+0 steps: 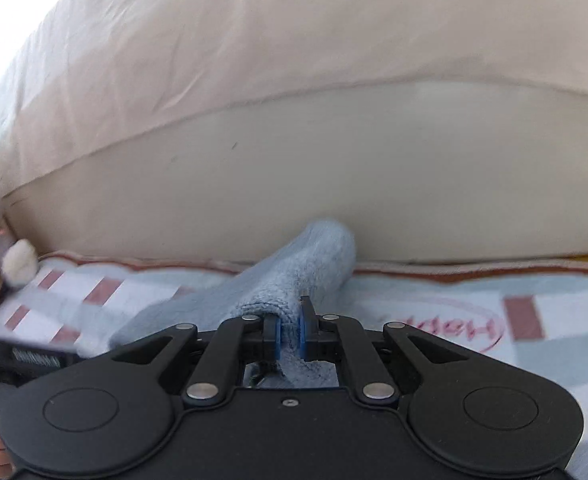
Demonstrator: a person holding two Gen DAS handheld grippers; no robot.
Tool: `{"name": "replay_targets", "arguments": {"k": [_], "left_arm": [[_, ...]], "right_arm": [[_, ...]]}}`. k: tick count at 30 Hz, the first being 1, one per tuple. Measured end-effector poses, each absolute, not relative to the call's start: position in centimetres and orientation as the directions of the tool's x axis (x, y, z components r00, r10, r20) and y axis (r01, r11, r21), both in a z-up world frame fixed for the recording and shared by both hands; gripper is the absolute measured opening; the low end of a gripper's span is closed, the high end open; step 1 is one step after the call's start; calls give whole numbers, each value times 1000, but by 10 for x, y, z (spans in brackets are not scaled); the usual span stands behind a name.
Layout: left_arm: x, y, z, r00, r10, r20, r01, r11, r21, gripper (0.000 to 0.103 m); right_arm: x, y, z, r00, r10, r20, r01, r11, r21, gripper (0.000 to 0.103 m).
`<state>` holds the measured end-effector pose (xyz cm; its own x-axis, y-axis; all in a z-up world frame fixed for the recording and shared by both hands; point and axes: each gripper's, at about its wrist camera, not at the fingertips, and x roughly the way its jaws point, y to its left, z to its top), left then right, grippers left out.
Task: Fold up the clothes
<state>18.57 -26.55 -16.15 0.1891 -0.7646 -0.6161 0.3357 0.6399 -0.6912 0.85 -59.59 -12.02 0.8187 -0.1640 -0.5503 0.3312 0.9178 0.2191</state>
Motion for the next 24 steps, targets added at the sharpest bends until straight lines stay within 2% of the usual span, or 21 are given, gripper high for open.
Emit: {"name": "replay_targets", "arguments": {"k": [1, 3, 6, 8, 9, 11, 13, 14, 15, 16, 17, 19, 20, 21, 22, 24], "left_arm": [[185, -263, -161, 190, -793, -579, 326, 608, -724, 45], [178, -267, -147, 244, -812, -530, 413, 581, -701, 46], [147, -289, -113, 378, -791, -481, 672, 592, -445, 51], [124, -310, -99, 385, -810, -442, 800, 532, -277, 65], [113, -320, -95, 380, -823, -423, 843, 496, -207, 70], [93, -340, -90, 399, -833, -383, 885, 459, -76, 86], [83, -371, -90, 501, -784, -367, 861, 496, 116, 89], [90, -383, -89, 535, -750, -390, 841, 516, 161, 86], [98, -395, -89, 568, -714, -410, 820, 534, 206, 76], [105, -407, -88, 600, -676, -428, 797, 549, 251, 38], [116, -415, -87, 626, -640, -445, 776, 572, 268, 8], [152, -414, -84, 656, -587, -475, 731, 651, 206, 4], [170, -406, -80, 682, -567, -461, 698, 694, 178, 4], [188, -397, -75, 699, -554, -451, 669, 730, 139, 4], [208, -386, -70, 702, -554, -448, 649, 756, 83, 4], [243, -363, -59, 715, -551, -430, 598, 801, -32, 4]], "right_arm": [[8, -593, -122, 817, -153, -555, 326, 917, 228, 9], [11, -591, -121, 817, -145, -558, 326, 914, 239, 9], [13, -597, -125, 845, -98, -526, 313, 888, 337, 9], [5, -605, -119, 871, -68, -487, 296, 863, 409, 9], [4, -607, -112, 882, -51, -468, 283, 852, 440, 10], [5, -606, -100, 901, -16, -434, 247, 841, 482, 10], [9, -601, -90, 912, 31, -410, 196, 844, 499, 10], [12, -597, -86, 915, 58, -399, 165, 849, 503, 10], [15, -593, -82, 918, 83, -387, 132, 858, 496, 10], [16, -590, -79, 920, 87, -382, 116, 871, 477, 10], [17, -587, -76, 922, 87, -378, 103, 884, 456, 12], [13, -589, -81, 910, 8, -415, 173, 902, 396, 20], [9, -592, -86, 899, -42, -436, 220, 904, 367, 35], [6, -594, -91, 885, -88, -456, 264, 904, 338, 40], [3, -594, -100, 870, -104, -482, 284, 905, 317, 40], [7, -588, -126, 803, -89, -590, 276, 932, 235, 39]]}}
